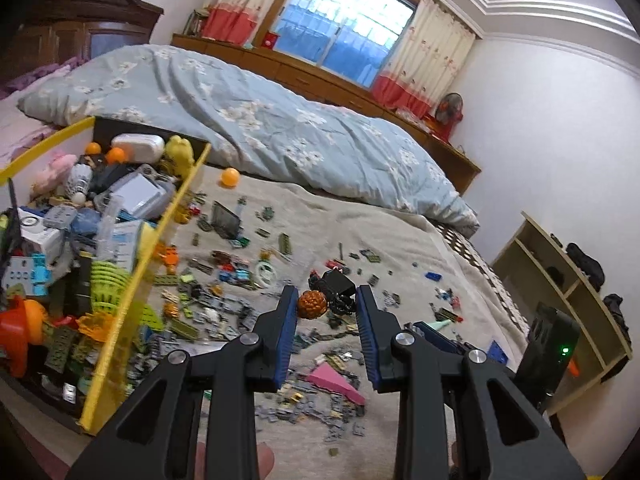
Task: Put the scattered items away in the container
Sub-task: 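Carry the orange bead and grey plate over the yellow box with both tools, then lower the orange bead into the box and open the left tool while the right releases the plate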
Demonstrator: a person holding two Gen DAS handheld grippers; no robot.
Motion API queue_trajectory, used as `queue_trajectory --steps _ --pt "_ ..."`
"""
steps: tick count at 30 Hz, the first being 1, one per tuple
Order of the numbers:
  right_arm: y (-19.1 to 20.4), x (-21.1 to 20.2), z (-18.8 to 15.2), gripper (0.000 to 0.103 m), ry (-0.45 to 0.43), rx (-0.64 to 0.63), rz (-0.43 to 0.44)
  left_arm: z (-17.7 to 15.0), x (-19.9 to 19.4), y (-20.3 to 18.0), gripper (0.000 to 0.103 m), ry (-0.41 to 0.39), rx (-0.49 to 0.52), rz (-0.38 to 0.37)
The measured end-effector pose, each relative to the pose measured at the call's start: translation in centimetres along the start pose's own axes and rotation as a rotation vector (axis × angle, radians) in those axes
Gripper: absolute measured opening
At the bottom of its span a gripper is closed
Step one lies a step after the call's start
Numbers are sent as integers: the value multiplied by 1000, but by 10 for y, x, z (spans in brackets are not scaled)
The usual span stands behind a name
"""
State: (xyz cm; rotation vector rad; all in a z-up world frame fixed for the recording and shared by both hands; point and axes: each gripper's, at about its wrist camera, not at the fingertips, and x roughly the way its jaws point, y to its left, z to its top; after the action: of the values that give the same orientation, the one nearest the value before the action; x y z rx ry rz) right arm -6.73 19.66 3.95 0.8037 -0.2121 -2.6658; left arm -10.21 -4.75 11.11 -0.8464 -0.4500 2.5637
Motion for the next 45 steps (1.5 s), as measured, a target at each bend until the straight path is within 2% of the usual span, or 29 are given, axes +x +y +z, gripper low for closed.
queue_trajectory --steps 6,16,24,36,45 --pt "19 11 2 33 21 -38 20 2 -14 8 29 -61 57 117" --pt "58 34 6 33 60 -105 72 7 -32 54 29 -105 5 244" --pt "92 53 8 33 85 -166 117 6 -51 81 29 -135 0 388" --pt "143 69 13 33 98 -273 157 0 -63 120 29 -142 -48 463" --pt "180 91 19 33 103 -327 207 -3 -63 150 29 -133 -72 567"
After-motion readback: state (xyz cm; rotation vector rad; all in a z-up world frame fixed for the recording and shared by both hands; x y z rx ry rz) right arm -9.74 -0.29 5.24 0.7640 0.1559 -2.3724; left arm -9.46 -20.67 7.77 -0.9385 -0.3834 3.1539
